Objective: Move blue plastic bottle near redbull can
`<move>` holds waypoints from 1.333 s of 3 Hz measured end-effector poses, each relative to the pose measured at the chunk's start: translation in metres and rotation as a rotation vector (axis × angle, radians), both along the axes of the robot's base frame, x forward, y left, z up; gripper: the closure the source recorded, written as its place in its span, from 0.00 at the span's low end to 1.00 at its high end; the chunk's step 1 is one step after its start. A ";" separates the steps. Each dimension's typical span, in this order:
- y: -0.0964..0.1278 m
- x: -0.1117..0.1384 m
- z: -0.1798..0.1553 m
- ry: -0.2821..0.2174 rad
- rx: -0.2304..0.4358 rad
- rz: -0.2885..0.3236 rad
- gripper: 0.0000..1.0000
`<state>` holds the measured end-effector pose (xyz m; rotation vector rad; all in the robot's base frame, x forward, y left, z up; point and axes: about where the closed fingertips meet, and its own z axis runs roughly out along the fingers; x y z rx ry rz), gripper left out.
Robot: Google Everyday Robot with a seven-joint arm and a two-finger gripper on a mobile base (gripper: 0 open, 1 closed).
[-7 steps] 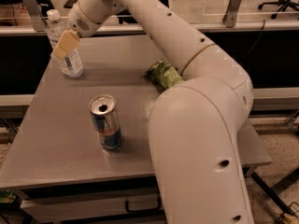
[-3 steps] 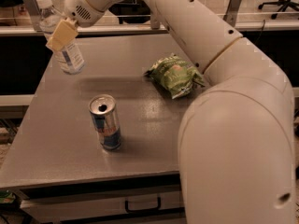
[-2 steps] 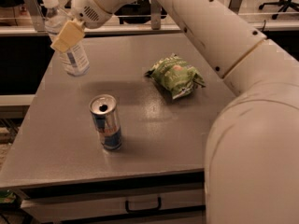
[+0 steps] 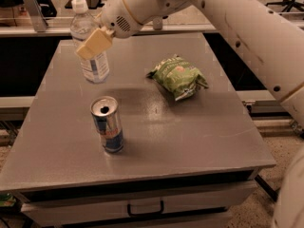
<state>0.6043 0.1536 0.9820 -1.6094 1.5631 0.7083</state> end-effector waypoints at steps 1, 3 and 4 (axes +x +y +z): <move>-0.026 -0.018 0.003 0.010 -0.002 -0.020 1.00; -0.057 -0.048 -0.008 0.096 -0.002 0.051 1.00; -0.070 -0.063 -0.019 0.148 -0.006 0.114 1.00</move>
Offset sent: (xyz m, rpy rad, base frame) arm -0.0455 -0.0564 -0.0029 -0.0095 0.0670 0.0045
